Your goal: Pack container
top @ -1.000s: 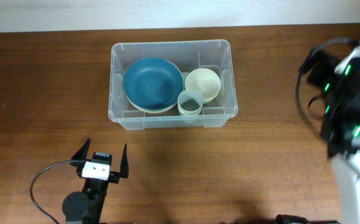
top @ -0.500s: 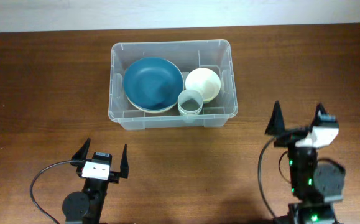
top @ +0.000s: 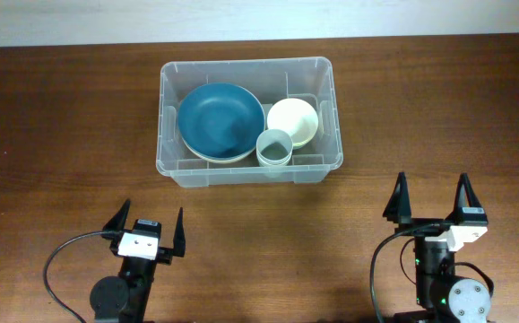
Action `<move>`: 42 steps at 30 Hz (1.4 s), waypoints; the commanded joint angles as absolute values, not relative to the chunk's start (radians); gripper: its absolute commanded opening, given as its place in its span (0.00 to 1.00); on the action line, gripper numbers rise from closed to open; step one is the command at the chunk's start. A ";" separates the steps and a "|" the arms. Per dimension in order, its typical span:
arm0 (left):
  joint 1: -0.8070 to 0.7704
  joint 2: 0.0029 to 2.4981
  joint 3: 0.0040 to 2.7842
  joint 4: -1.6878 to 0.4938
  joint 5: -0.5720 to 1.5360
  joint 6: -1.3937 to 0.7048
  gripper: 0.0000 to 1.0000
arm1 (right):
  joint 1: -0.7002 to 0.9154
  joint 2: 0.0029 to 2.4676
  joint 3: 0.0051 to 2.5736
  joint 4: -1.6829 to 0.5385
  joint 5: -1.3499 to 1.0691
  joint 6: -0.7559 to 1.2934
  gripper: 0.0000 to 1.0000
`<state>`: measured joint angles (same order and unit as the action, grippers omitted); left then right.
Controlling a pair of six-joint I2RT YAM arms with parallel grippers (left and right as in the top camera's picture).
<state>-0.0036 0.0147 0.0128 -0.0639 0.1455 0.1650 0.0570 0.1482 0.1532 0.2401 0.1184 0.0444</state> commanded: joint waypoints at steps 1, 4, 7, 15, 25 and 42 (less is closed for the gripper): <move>0.001 0.006 0.009 -0.068 0.141 0.173 1.00 | 0.013 0.093 0.105 0.241 0.049 0.037 0.99; 0.001 0.006 0.009 -0.068 0.142 0.173 1.00 | -0.019 0.036 0.066 0.240 0.003 0.037 0.99; 0.001 0.006 0.009 -0.068 0.142 0.173 1.00 | -0.020 0.003 0.031 0.254 0.001 0.036 0.99; 0.001 0.006 0.009 -0.068 0.142 0.173 1.00 | -0.018 0.003 0.006 0.218 -0.006 0.037 0.99; 0.001 0.006 0.009 -0.068 0.142 0.173 1.00 | 0.008 0.003 0.006 -0.020 -0.006 0.029 0.99; 0.001 0.006 0.009 -0.068 0.142 0.173 1.00 | 0.039 0.004 0.006 -0.080 -0.004 0.004 0.99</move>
<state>-0.0036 0.0147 0.0128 -0.0639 0.1455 0.1650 0.0319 0.0139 0.0101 -0.0731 -0.0017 0.0162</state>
